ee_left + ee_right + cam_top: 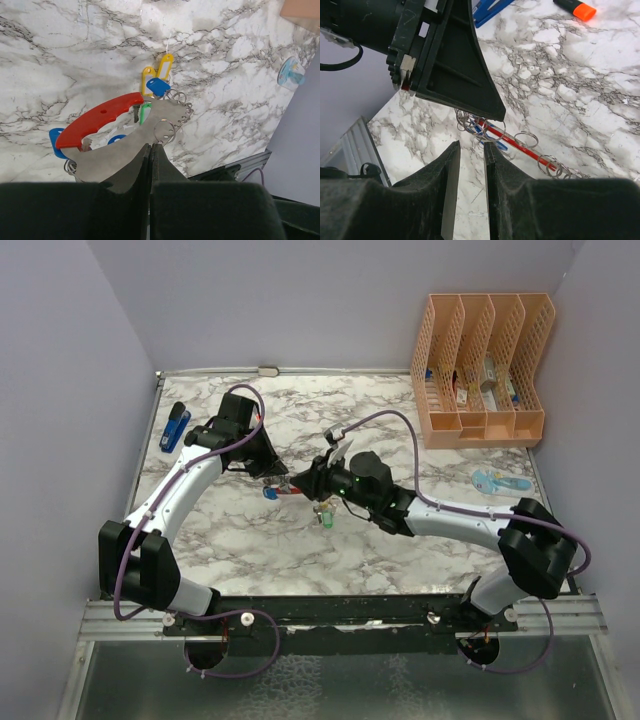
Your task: Put the keys on the keyring
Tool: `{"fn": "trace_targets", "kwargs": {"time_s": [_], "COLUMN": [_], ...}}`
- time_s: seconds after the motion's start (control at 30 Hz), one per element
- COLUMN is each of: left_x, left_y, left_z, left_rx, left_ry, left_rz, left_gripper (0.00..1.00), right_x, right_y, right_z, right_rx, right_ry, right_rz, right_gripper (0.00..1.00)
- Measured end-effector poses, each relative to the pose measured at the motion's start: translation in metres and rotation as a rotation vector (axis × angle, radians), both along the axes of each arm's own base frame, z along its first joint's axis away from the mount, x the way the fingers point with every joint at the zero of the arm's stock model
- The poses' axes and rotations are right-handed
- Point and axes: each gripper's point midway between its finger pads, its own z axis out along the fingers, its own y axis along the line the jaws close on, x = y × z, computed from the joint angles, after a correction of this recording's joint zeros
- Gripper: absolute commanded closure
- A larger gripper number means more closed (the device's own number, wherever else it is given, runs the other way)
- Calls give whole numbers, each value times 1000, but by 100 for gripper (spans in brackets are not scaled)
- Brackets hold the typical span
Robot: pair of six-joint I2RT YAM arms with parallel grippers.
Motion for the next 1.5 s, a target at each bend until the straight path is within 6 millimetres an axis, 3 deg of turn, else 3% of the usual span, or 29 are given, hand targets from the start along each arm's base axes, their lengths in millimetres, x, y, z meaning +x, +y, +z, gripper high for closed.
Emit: {"fn": "trace_targets", "kwargs": {"time_s": [0.6, 1.0, 1.13, 1.33, 1.5], "left_x": [0, 0, 1, 2, 4], "left_y": [0, 0, 0, -1, -1], "left_z": [0, 3, 3, 4, 5], "left_rx": [-5, -12, -12, -15, -18], "left_ry": [7, 4, 3, -4, -10], "left_rz": [16, 24, 24, 25, 27], "left_gripper": [100, 100, 100, 100, 100], "right_x": [-4, 1, 6, 10, 11], "right_y": [12, 18, 19, 20, 19], "right_z": [-35, -34, -32, -38, -39], "right_rx": [-29, -5, 2, -11, -11], "right_ry": [92, 92, 84, 87, 86], "right_rz": [-26, -69, -87, -102, -112], "right_gripper": [74, 74, 78, 98, 98]}}
